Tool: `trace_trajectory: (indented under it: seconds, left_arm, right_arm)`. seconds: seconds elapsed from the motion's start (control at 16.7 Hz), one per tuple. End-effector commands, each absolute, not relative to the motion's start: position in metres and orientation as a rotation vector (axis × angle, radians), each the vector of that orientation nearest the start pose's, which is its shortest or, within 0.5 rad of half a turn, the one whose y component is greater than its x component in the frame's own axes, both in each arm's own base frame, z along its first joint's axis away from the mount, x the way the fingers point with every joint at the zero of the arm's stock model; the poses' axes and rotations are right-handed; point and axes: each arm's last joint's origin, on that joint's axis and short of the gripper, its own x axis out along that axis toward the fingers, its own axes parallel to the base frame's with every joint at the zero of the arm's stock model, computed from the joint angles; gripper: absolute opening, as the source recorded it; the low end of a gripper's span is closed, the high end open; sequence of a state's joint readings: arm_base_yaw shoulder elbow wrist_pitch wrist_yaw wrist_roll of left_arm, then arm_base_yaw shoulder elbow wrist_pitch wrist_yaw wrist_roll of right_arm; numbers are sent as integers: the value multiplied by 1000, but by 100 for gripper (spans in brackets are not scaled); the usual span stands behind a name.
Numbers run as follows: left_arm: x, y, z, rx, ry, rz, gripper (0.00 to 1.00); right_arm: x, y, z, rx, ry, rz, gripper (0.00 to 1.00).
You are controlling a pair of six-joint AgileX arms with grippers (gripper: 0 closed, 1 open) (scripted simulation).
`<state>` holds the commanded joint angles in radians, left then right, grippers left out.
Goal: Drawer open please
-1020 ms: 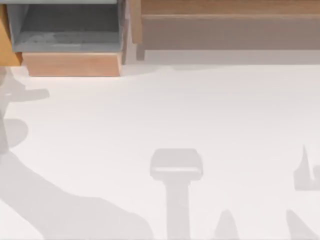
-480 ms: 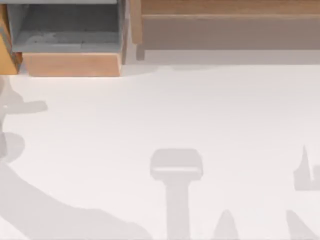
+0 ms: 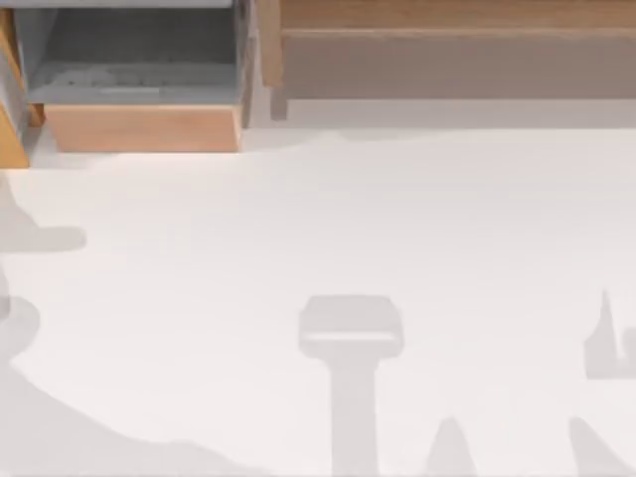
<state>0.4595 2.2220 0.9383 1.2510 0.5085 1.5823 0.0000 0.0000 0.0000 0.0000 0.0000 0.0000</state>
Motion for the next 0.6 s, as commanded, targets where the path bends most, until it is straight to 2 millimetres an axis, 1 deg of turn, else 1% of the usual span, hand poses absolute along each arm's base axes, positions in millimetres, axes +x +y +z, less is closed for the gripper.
trace_trajectory:
  seconds: [0.06,0.18,0.48,0.6]
  left_arm:
    - [370,170,88,1556,-2,-37,0]
    - [361,169,88,1555,-9,-45,0]
    - [318,170,87,1552,-4,-48,0]
    - [308,172,88,1555,-1,-38,0]
  right_arm:
    - [106,-1,160,0,0,0,100]
    - [106,-1,160,0,0,0,100]
    - [106,-1,160,0,0,0,100]
    - [106,-1,160,0,0,0,100]
